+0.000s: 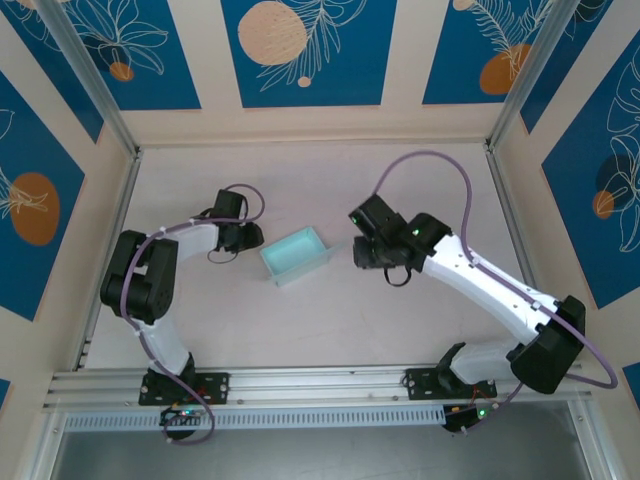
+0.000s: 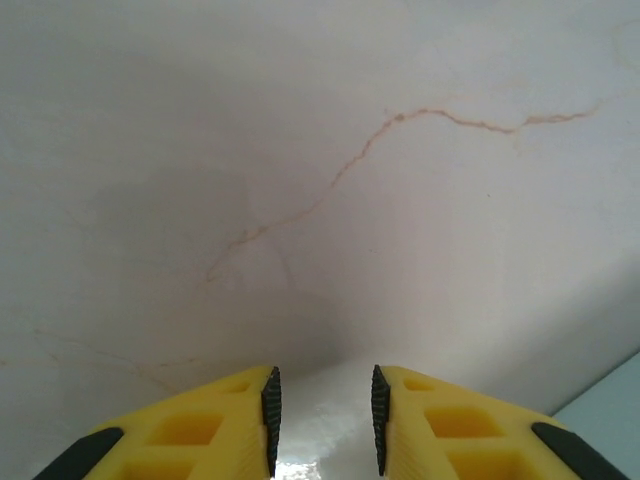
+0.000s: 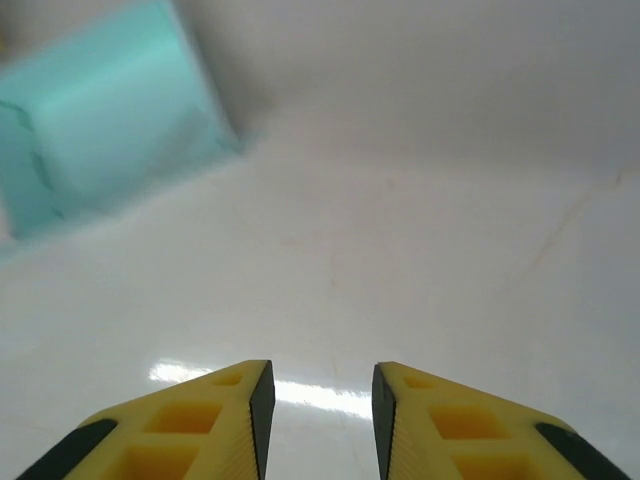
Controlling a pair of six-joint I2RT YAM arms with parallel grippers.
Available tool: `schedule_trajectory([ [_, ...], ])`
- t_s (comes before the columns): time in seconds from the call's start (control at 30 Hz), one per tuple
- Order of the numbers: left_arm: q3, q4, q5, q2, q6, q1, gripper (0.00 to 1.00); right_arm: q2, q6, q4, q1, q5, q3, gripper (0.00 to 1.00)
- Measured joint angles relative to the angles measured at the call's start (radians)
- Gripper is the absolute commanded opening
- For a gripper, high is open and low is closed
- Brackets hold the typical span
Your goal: Fold the paper box
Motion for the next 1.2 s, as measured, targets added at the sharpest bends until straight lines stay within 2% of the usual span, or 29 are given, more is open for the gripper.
schedule_trajectory([
  [0.1, -0.029, 0.029, 0.006, -0.014, -0.003, -0.009, 0.31, -0.049, 0.069, 0.028, -0.015, -0.038, -0.142, 0.37],
  [0.2, -0.066, 0.055, 0.017, -0.037, -0.011, -0.038, 0.31, -0.109, 0.108, 0.047, -0.073, -0.08, -0.219, 0.37],
  [0.37, -0.15, 0.131, 0.029, -0.082, -0.063, -0.124, 0.31, -0.179, 0.12, 0.107, -0.204, -0.162, -0.268, 0.37],
  [0.5, -0.225, 0.226, 0.029, -0.116, -0.133, -0.21, 0.31, -0.156, 0.101, 0.156, -0.273, -0.216, -0.269, 0.37],
  [0.63, -0.263, 0.314, 0.029, -0.12, -0.204, -0.29, 0.31, -0.055, 0.066, 0.193, -0.307, -0.256, -0.25, 0.36],
  [0.87, -0.267, 0.386, 0.064, -0.098, -0.291, -0.428, 0.31, 0.166, -0.023, 0.243, -0.359, -0.29, -0.117, 0.34],
  [1.2, -0.344, 0.378, 0.015, -0.179, -0.346, -0.452, 0.31, 0.415, -0.141, 0.354, -0.405, -0.389, 0.063, 0.31],
])
